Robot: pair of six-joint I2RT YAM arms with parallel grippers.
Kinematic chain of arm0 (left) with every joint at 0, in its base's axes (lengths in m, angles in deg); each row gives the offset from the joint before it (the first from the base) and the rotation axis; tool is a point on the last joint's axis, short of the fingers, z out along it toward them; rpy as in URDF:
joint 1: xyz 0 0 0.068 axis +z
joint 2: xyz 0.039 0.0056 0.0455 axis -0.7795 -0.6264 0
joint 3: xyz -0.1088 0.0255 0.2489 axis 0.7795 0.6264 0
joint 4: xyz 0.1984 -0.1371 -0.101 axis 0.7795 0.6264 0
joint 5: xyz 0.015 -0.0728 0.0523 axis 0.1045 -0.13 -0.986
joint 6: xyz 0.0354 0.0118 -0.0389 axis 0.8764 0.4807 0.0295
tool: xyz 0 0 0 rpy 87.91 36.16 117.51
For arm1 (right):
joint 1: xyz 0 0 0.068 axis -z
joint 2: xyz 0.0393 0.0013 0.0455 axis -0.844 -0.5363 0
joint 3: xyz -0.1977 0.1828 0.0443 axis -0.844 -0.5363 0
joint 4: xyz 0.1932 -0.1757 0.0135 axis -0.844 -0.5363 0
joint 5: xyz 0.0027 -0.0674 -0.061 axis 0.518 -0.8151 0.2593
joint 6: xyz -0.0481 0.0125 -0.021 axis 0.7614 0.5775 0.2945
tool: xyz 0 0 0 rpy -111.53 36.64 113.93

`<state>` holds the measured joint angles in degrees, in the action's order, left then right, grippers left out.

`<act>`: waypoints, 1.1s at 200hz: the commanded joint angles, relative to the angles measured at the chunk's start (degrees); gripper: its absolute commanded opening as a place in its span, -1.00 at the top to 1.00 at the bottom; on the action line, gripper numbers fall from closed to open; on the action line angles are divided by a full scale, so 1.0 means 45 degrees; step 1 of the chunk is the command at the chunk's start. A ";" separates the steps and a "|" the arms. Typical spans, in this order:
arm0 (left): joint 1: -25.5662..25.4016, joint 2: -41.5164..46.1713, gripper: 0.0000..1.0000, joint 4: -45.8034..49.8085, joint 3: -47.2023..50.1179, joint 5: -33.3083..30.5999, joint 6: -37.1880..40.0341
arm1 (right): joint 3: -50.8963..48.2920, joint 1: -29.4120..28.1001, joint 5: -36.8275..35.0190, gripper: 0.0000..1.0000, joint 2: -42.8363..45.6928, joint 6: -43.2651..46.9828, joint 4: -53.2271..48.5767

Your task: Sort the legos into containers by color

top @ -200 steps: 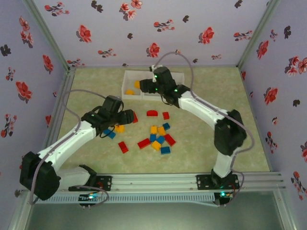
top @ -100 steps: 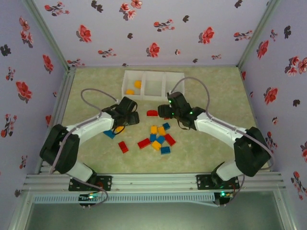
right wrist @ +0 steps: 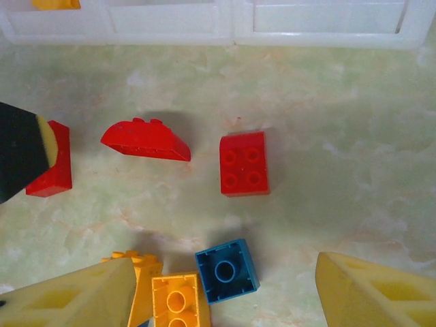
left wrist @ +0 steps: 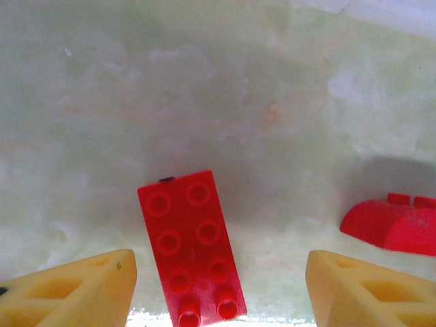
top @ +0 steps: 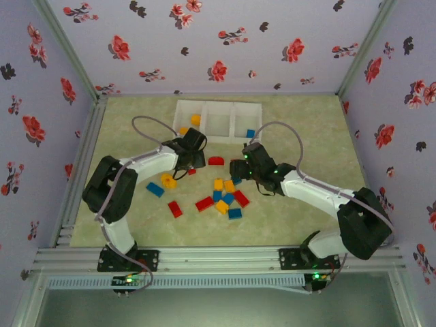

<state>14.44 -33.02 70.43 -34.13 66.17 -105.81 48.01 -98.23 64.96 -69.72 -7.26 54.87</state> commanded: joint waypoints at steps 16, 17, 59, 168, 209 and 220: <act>-0.0090 -0.0869 -0.30 0.0909 -0.0623 -0.0732 0.0105 | -0.0106 -0.0123 0.0046 -0.41 0.0134 -0.0321 0.0606; -0.0090 -0.0892 -0.30 0.0914 -0.0638 -0.0724 0.0102 | -0.0107 -0.0123 0.0032 -0.41 0.0127 -0.0316 0.0606; -0.0090 -0.1315 -0.24 0.0910 -0.0672 -0.0846 0.0148 | -0.0221 -0.0297 0.0040 -0.40 -0.0015 -0.0466 0.0737; 0.0047 -0.1214 0.47 0.2350 -0.1776 -0.1237 0.1279 | -0.0397 -0.0436 -0.0561 -0.38 0.0460 -0.0395 0.0432; 0.0028 -0.0505 0.48 0.3170 -0.3099 -0.1162 0.2318 | -0.0499 -0.0436 -0.0815 -0.38 0.0761 -0.0353 0.0222; 0.0027 -0.0552 0.48 0.3433 -0.3707 -0.1122 0.2645 | -0.0487 -0.0434 -0.0969 -0.38 0.0865 -0.0327 0.0040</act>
<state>14.46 -38.40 82.10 -44.92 62.39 -98.62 46.41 -99.85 63.30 -67.70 -8.68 56.84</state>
